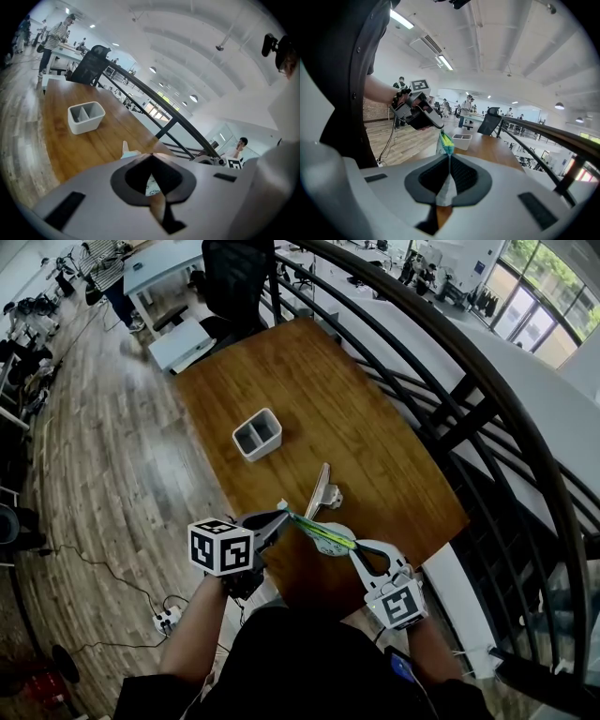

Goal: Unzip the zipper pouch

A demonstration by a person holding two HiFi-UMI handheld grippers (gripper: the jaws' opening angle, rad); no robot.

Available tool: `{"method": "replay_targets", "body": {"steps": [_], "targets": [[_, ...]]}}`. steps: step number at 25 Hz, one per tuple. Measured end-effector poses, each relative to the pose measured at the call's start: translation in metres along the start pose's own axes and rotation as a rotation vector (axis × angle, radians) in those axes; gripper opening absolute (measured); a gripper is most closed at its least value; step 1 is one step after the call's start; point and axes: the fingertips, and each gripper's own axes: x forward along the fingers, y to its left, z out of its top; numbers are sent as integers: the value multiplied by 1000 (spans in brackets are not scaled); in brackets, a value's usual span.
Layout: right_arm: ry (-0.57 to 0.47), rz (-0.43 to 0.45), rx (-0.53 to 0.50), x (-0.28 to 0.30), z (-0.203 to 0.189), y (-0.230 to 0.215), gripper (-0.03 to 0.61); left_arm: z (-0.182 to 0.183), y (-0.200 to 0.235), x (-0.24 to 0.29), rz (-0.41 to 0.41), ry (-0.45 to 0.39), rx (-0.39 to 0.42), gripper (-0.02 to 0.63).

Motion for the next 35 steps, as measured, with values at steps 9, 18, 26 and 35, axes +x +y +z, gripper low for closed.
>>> {"method": "replay_targets", "body": {"steps": [9, 18, 26, 35], "targets": [[8, 0, 7, 0, -7, -1, 6, 2, 6, -1, 22, -6, -1, 14], [17, -5, 15, -1, -12, -4, 6, 7, 14, -4, 36, -16, -16, 14], [14, -30, 79, 1, -15, -12, 8, 11, 13, -4, 28, -27, -21, 15], [40, -47, 115, 3, -28, -16, 12, 2, 4, -2, -16, -19, 1, 38]]}}
